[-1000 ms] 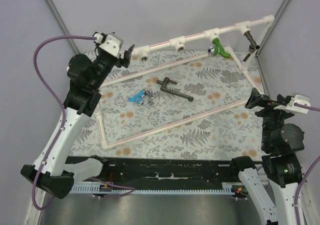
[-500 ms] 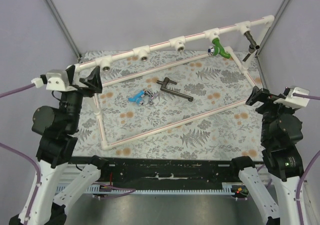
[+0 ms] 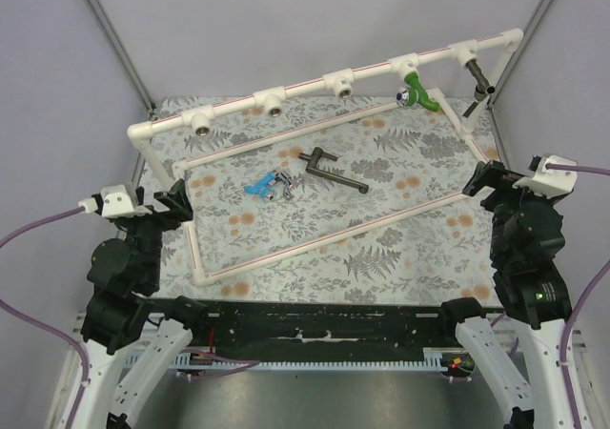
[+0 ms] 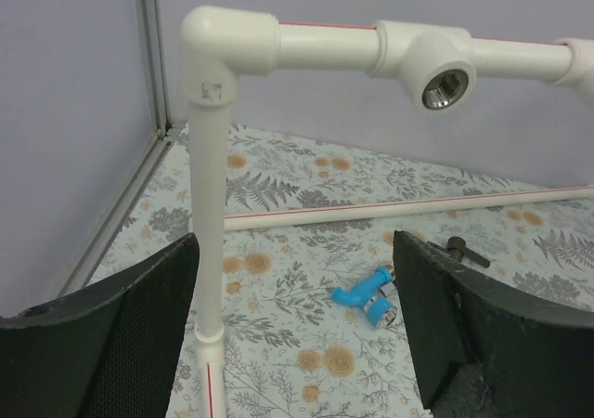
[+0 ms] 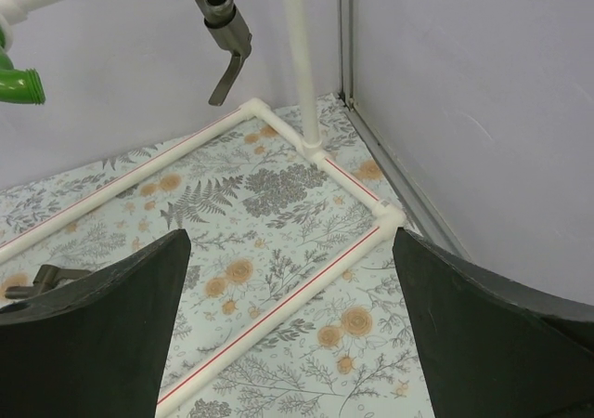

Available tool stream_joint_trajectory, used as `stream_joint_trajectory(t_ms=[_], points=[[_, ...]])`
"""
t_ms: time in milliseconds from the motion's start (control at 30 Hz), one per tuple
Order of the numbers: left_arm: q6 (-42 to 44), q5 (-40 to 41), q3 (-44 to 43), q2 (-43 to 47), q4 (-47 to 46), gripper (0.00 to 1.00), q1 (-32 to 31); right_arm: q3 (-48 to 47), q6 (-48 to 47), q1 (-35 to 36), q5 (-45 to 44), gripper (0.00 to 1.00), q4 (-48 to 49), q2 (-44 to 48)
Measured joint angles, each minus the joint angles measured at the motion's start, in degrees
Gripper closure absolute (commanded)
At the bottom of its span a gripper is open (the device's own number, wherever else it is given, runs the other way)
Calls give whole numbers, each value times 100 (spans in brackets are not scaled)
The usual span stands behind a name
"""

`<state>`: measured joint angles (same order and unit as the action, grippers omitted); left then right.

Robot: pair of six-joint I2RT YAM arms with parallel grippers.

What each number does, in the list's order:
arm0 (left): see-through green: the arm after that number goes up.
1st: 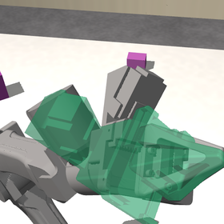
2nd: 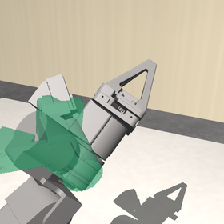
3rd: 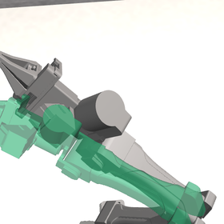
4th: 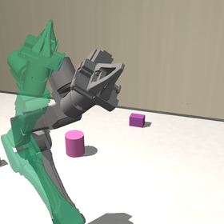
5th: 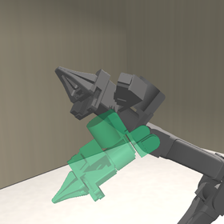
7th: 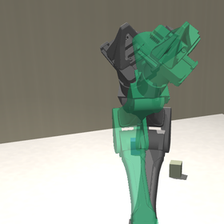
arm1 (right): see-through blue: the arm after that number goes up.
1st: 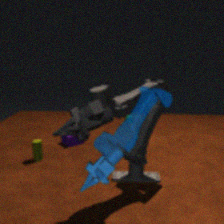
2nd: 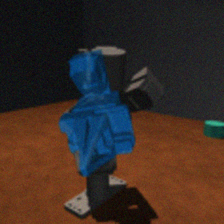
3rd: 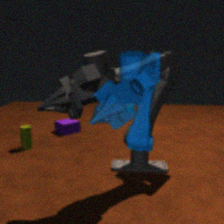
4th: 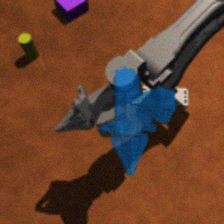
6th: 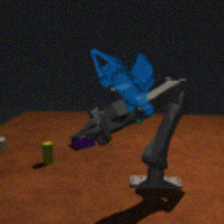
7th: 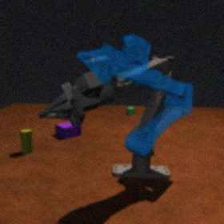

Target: Install the water faucets

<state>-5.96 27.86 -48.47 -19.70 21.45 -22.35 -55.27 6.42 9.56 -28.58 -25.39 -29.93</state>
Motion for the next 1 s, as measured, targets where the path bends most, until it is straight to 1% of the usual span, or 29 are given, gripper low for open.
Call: stream_joint_trajectory(t_ms=[233, 333, 467, 533, 700, 833, 1000], points=[[-468, 118, 632, 402, 293, 12, 0, 267, 389, 0, 48, 2, -2, -15], [-693, 120, 848, 404, 501, 12, 0, 310, 577, 0, 225, 2, 7, -24], [-1158, 205, 997, 291, 1025, 12, 2, 553, 931, 0, 369, 2, 52, -57], [-1397, 249, 1067, 254, 1222, 12, 0, 662, 1165, 0, 376, 2, 9, -181], [-1867, 313, 1327, 188, 1488, 12, 2, 737, 1554, -4, 706, 2, -125, -640], [-2205, 179, 1615, -96, 1639, 12, 2, 1099, 1762, -4, 960, 2, -125, -612], [-2730, -363, 1727, -822, 1705, 13, 0, 1231, 2000, -4, 1169, 2, -61, -669]])
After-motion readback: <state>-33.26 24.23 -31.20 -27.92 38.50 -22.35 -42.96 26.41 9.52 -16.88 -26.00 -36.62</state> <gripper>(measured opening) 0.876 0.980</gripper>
